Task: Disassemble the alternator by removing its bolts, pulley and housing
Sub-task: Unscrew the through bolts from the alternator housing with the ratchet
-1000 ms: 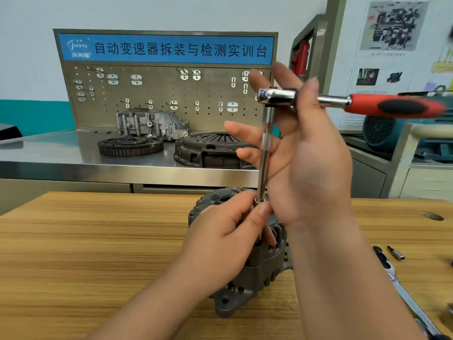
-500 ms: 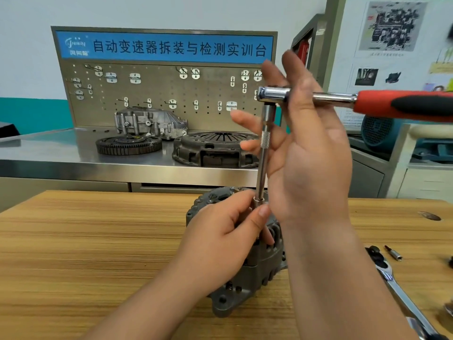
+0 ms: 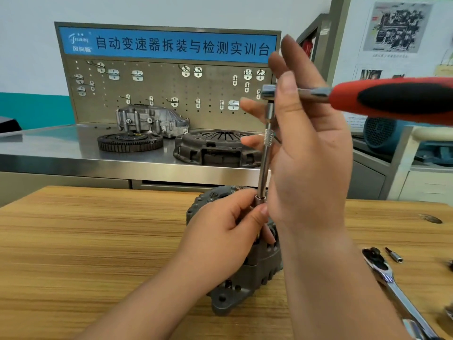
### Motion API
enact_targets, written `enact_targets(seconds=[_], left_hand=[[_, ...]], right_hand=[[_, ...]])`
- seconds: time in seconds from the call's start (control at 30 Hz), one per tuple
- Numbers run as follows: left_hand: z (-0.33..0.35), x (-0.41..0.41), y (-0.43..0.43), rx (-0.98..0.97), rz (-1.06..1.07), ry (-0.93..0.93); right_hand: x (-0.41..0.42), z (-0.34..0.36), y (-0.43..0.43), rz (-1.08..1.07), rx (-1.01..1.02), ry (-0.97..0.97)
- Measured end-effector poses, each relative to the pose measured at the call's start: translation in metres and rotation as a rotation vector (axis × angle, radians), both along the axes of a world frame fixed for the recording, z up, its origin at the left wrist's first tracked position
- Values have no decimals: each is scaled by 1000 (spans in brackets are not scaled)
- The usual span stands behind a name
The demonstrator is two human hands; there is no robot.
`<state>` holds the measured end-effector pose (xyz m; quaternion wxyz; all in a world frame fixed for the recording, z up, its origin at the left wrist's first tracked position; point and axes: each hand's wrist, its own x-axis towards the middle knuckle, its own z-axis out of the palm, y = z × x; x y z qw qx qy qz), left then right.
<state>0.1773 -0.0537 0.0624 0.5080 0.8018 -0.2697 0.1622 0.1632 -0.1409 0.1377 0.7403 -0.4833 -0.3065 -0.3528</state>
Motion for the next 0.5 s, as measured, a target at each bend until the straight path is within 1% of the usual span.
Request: enact_targets(seconds=[0.13, 0.27, 0.33, 0.37, 0.43, 0.5], left_hand=[[0, -2, 2, 0, -16, -35], [2, -5, 2, 21, -35, -80], [1, -5, 2, 25, -19, -61], [1, -4, 2, 23, -9, -42], [2, -4, 1, 24, 4, -11], [3, -4, 0, 28, 9, -5]], right_hand=[[-1, 2, -2, 240, 106, 151], [2, 5, -9, 371, 109, 247], [2, 3, -8, 327, 97, 238], [2, 2, -7, 254, 81, 207], [2, 0, -5, 63, 28, 97], [3, -1, -4, -43, -18, -4]])
